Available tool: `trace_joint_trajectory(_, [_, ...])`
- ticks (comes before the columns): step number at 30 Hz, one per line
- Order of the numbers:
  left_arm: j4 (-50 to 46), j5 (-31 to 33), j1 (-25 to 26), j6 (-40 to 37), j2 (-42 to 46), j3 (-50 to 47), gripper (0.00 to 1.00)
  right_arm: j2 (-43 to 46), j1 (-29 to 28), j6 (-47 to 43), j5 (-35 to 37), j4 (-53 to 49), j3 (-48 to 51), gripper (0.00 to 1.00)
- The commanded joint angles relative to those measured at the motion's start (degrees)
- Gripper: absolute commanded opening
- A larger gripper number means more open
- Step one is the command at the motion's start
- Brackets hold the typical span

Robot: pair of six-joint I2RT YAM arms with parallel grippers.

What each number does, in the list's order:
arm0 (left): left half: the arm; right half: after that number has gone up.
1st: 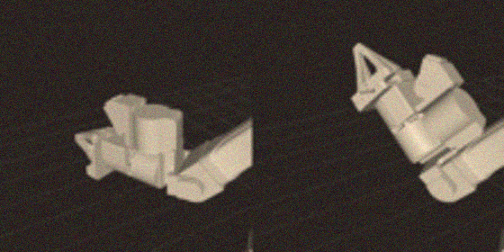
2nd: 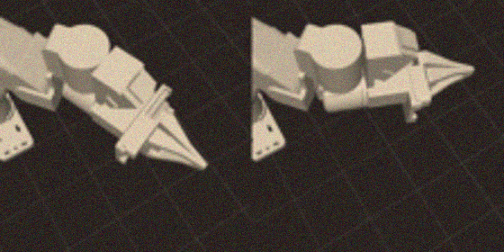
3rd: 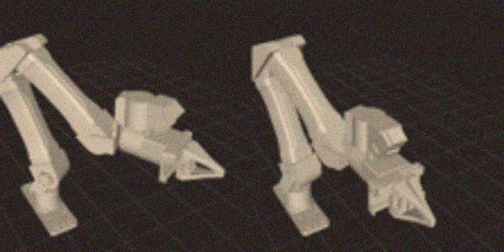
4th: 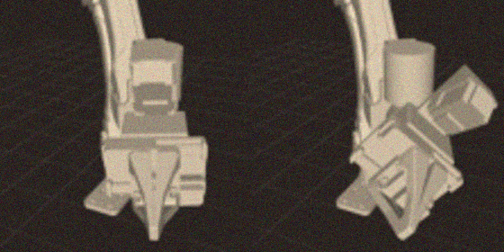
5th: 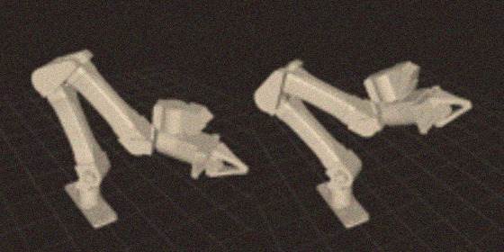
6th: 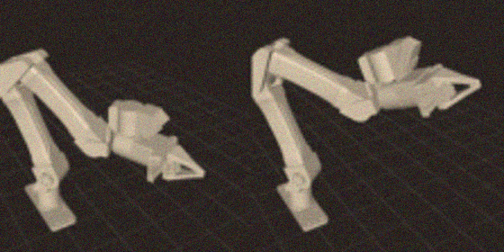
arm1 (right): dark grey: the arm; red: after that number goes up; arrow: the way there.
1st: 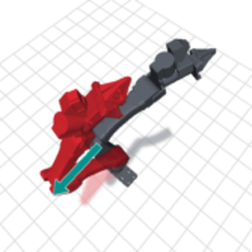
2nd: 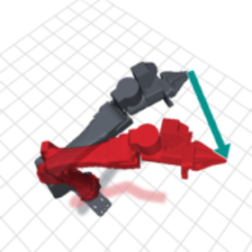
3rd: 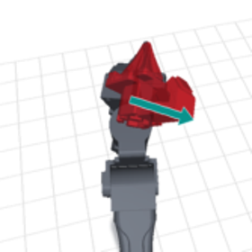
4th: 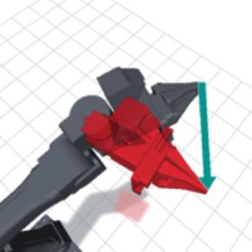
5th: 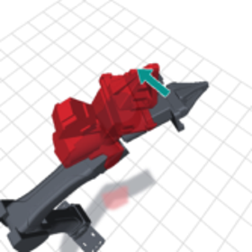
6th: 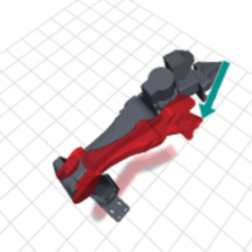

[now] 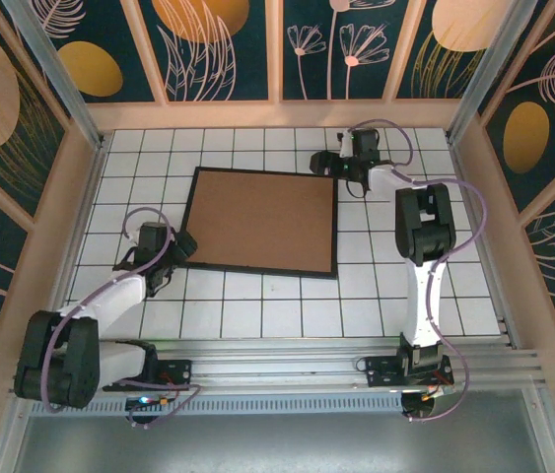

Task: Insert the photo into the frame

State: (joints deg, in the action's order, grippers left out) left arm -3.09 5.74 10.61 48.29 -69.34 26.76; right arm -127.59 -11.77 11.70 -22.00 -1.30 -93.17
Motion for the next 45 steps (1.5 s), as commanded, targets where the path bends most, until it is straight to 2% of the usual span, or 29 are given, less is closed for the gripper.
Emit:
trace_joint_trajectory(1, [-2.5, -4.3, 1.2, 3.7, 1.3, -1.3, 0.97, -2.6, 0.1, -3.1, -2.3, -3.8, -3.0, 0.91])
trace_joint_trajectory(8, [4.7, -12.3, 1.3, 4.1, -4.4, 0.5, 0.97, -6.2, 1.3, -7.6, -5.6, -10.5, -8.2, 0.9])
trace_joint_trajectory(13, [9.6, -14.6, 1.3, 5.4, -8.0, 0.9, 0.96, -7.6, 2.9, -10.7, -10.3, -14.9, -10.9, 0.88])
trace_joint_trajectory(22, [15.7, -15.6, 1.3, 5.1, -16.9, 7.9, 0.96, -4.4, 4.9, -15.2, -15.4, -18.5, -6.2, 0.82])
trace_joint_trajectory(28, [18.6, -15.9, 1.3, 3.6, -26.7, 18.7, 0.95, 2.8, 7.0, -12.6, -16.4, -15.1, 5.1, 0.81])
trace_joint_trajectory(34, [16.5, -15.0, 1.3, 1.3, -38.0, 32.9, 0.95, 13.8, 7.6, -6.7, -17.7, -8.6, 22.3, 0.8])
trace_joint_trajectory(41, [13.9, -14.2, 1.3, -1.1, -43.1, 40.1, 0.94, 28.6, 5.4, 0.5, -20.4, -0.4, 43.9, 0.76])
trace_joint_trajectory(43, [13.7, -13.8, 1.3, -1.7, -43.7, 40.7, 0.94, 31.9, 4.4, 1.3, -16.7, -1.1, 46.8, 0.75])
trace_joint_trajectory(45, [12.6, -13.6, 1.2, -2.6, -44.4, 41.6, 0.93, 34.4, 3.2, 0.3, -6.6, -4.5, 46.6, 0.74])
